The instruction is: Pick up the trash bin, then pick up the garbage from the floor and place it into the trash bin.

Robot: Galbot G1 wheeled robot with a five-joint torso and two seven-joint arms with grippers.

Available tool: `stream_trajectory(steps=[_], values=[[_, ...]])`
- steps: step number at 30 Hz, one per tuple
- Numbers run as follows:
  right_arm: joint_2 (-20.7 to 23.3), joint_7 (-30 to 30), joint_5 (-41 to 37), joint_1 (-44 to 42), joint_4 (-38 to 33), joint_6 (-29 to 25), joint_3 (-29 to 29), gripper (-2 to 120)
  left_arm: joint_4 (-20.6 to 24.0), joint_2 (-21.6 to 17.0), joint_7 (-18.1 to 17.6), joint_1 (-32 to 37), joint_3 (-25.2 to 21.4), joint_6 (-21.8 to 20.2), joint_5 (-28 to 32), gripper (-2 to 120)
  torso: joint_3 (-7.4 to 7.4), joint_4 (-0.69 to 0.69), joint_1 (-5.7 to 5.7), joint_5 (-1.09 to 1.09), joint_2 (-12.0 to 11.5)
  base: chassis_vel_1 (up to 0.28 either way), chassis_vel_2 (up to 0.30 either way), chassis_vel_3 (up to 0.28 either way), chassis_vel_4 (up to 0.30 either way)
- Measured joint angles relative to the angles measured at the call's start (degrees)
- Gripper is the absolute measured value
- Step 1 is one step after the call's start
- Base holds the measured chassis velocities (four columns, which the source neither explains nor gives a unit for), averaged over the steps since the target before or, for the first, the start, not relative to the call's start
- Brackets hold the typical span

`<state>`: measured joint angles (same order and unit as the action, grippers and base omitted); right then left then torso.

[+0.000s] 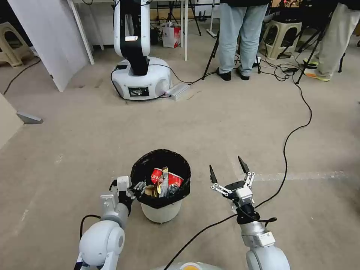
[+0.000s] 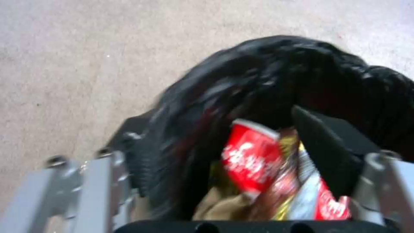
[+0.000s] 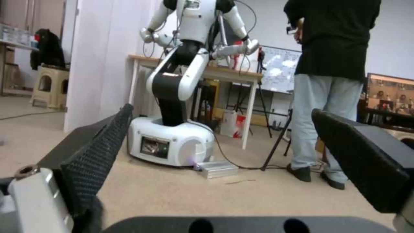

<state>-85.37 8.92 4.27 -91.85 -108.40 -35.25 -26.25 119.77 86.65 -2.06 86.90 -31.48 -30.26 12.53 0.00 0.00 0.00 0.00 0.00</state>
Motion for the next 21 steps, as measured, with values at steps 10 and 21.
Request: stream_trajectory(steps=[10, 21], values=[[-0.40, 0.94, -0.01, -0.41, 0.12, -0.46, 0.18, 100, 0.32, 0.13, -0.23, -0.98, -0.29, 0.37, -0.25, 100, 0.00, 0.00, 0.00, 0.00, 0.00, 0.000, 0.000, 0.000, 0.000], [-1.58, -6.93, 1.92, -0.58, -0.73, 0.83, 1.03, 100, 1.50, -1.61, 0.98, 7.08, -0.80, 19.58, -7.25, 100, -0.01, 0.02, 0.00, 0.00, 0.00, 0.000, 0.000, 0.000, 0.000]])
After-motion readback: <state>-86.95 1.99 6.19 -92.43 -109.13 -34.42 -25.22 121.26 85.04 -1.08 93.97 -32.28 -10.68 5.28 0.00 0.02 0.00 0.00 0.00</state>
